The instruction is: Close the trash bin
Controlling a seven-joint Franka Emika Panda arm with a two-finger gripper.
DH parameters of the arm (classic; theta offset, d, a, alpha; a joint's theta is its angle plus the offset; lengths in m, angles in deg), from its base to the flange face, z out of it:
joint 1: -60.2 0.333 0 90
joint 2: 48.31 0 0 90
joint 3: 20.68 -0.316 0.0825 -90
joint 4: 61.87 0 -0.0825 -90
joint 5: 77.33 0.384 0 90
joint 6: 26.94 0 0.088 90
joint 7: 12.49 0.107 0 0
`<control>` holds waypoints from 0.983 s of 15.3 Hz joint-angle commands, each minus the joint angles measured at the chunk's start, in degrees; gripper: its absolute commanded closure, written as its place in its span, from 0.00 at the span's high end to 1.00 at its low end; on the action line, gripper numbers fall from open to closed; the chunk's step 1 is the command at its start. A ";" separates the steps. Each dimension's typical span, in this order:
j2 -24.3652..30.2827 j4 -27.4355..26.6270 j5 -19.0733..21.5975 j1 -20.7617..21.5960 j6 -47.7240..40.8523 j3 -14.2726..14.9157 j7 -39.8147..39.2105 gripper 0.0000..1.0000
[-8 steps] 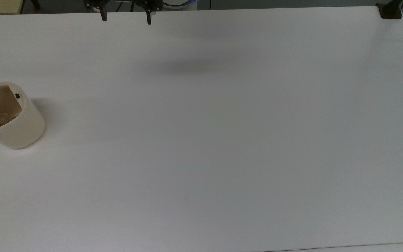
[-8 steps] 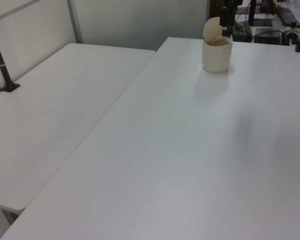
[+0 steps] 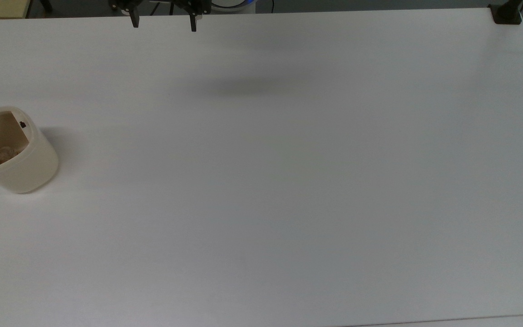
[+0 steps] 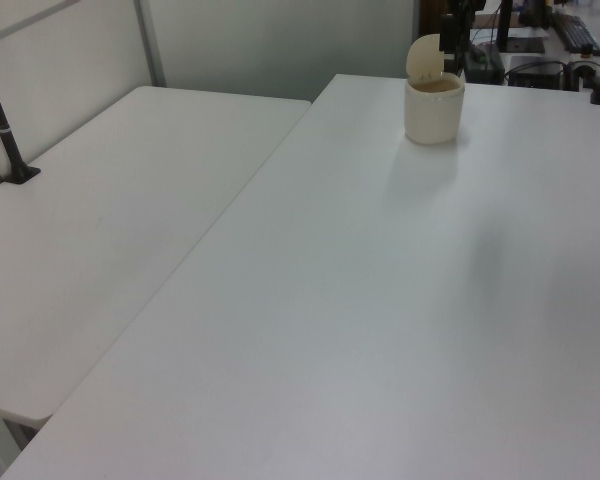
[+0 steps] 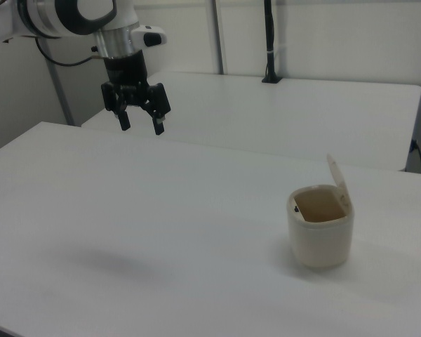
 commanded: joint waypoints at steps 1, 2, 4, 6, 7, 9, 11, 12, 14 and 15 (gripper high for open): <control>1.07 -1.01 -0.69 0.11 -0.01 0.03 -0.96 1.00; 1.07 -1.01 -0.78 0.19 -0.01 0.03 -1.04 0.90; 1.07 -1.01 -0.78 0.19 -0.01 0.03 -1.92 0.69; 1.07 -1.01 -0.52 0.19 -0.10 -0.06 -2.88 0.37; 0.98 -1.01 -0.17 0.11 -0.01 0.03 -3.59 0.24; 0.89 -1.09 -0.17 0.19 -0.01 0.03 -4.73 0.02; 0.89 -1.01 -0.17 0.19 -0.01 0.20 -4.73 0.00; 0.89 -1.01 -0.17 0.28 -0.01 0.20 -4.73 0.00; 0.80 -1.01 -0.25 0.37 -0.01 0.20 -4.65 0.00; 0.80 -1.01 -0.25 0.19 0.07 0.20 -4.56 0.00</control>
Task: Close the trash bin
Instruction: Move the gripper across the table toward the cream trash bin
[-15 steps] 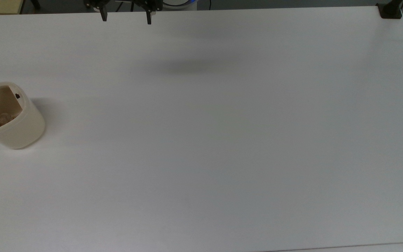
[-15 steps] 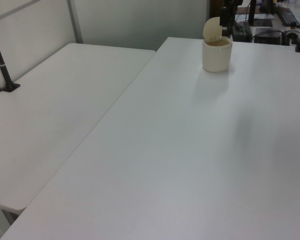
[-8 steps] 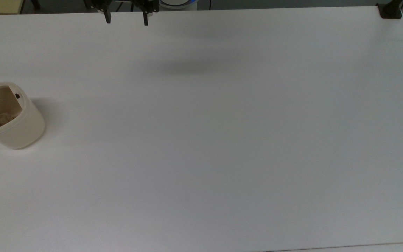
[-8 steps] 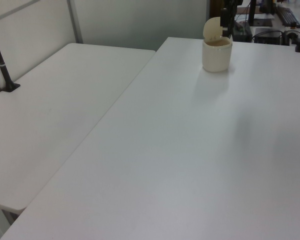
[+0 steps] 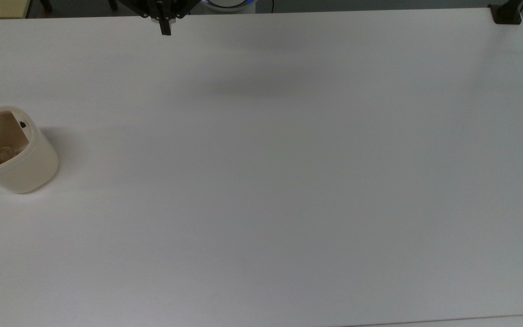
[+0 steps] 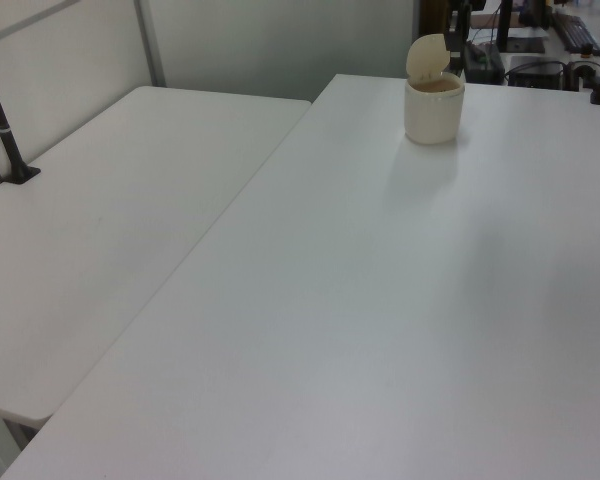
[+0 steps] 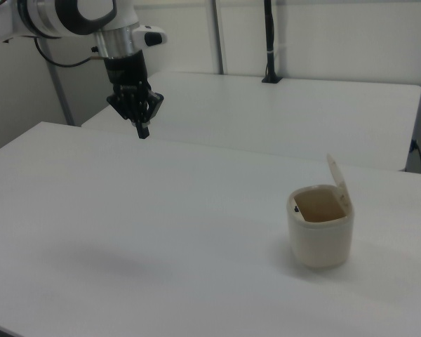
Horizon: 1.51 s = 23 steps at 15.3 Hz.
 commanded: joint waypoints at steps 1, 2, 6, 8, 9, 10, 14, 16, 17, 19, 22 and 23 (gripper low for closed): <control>0.81 -0.91 -0.26 0.11 0.68 0.20 -0.96 0.00; 0.81 -0.91 -0.26 0.11 1.65 0.20 -0.61 0.00; 0.46 -0.83 -0.43 -0.50 2.97 0.38 -0.43 0.00; 0.02 -0.74 -0.26 -1.73 5.68 0.47 -0.78 0.00; -0.16 -0.74 -0.17 -2.34 7.96 0.47 -0.69 0.00; -0.51 -0.65 -0.17 -2.96 9.72 0.47 -0.43 0.00; -0.60 0.31 -0.08 -6.12 14.56 0.55 -0.17 0.00; -1.38 0.67 -0.08 -8.32 18.16 0.55 0.71 0.00; -1.39 0.67 -0.08 -9.37 20.53 0.55 1.41 0.00; -1.48 0.67 0.00 -12.18 25.01 0.64 2.64 0.00; -1.83 0.67 2.19 -15.70 31.52 0.64 4.49 0.00; -2.35 0.67 3.16 -16.49 33.45 0.73 4.67 0.00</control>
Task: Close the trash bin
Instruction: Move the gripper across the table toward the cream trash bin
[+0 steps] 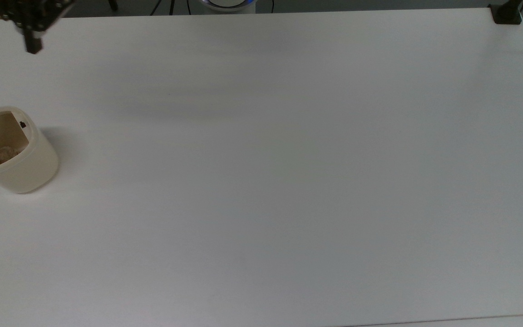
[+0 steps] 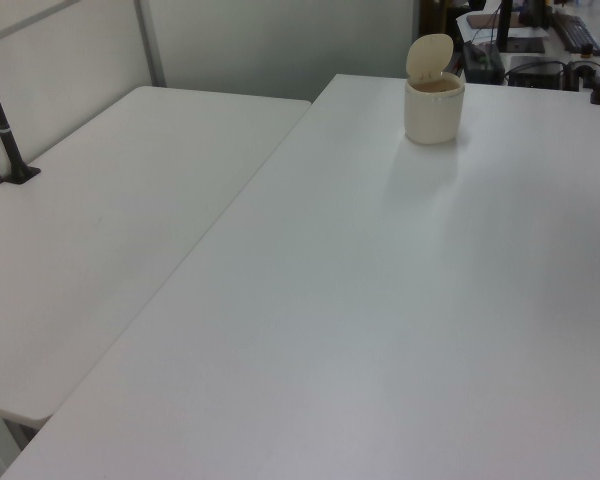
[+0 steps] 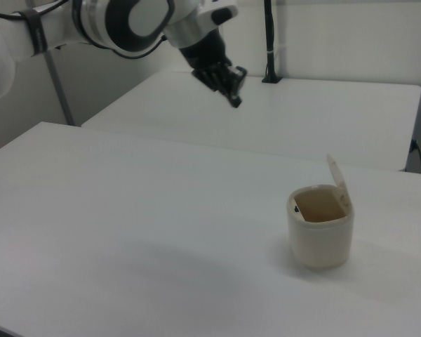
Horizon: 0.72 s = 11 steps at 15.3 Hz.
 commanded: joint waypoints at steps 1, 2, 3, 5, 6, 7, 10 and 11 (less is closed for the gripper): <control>-1.49 0.21 3.01 -2.85 7.09 -0.05 2.23 0.00; -2.19 0.21 3.11 -2.94 8.50 0.03 2.67 0.00; -3.07 0.21 3.11 -3.12 9.74 0.38 3.28 0.00; -4.12 0.21 4.24 -4.69 12.54 1.26 4.07 0.00; -4.91 0.21 5.82 -5.92 14.47 1.35 4.08 0.00; -5.70 0.21 6.88 -6.89 16.84 1.53 4.08 0.00; -7.38 0.21 6.89 -8.30 21.08 2.66 3.99 0.00; -8.25 0.21 6.89 -8.56 21.70 3.54 3.99 0.00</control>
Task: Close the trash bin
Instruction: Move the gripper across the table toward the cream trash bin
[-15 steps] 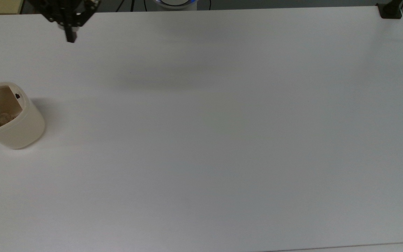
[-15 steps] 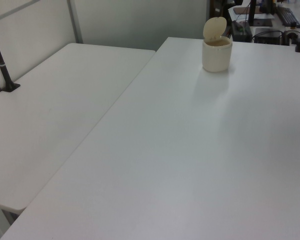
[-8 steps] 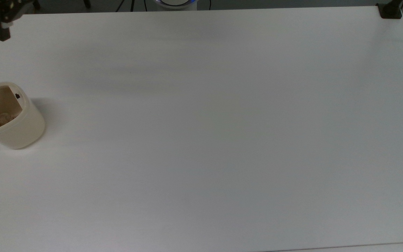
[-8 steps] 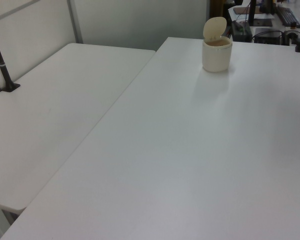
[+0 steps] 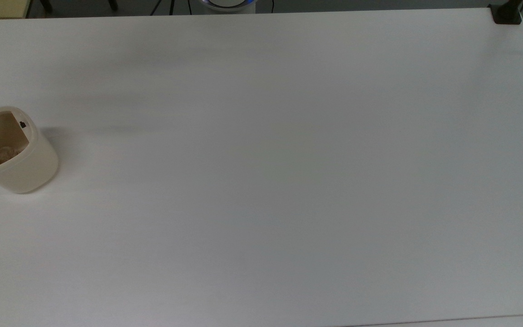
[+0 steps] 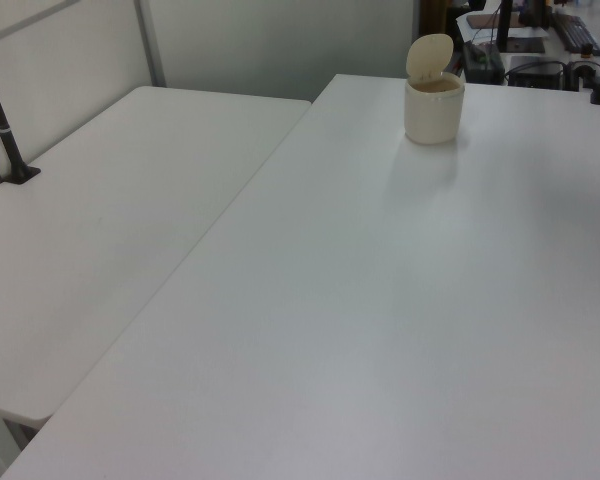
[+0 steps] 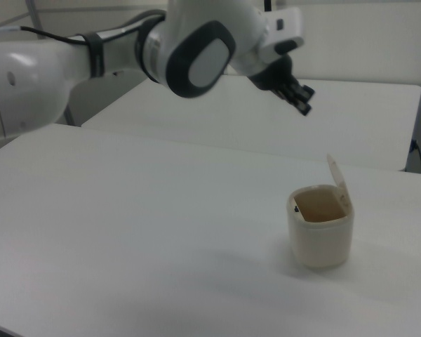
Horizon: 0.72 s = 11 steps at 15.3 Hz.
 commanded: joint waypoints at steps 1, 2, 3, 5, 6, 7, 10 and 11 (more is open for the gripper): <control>-2.48 0.17 1.11 -0.47 4.01 2.68 0.70 0.00; -3.27 0.17 1.11 -0.47 5.33 3.29 0.79 0.00; -4.06 0.09 1.02 -0.56 6.21 3.65 0.97 0.00; -6.34 0.17 1.11 -0.99 7.80 4.09 1.05 0.00; -7.31 0.17 1.11 -1.17 9.55 4.27 1.40 0.00; -8.36 0.17 1.11 -1.52 11.65 4.27 2.71 0.00; -10.04 0.17 0.93 -2.31 14.48 4.27 4.31 0.00; -10.39 0.09 0.93 -2.31 14.49 4.27 4.31 0.00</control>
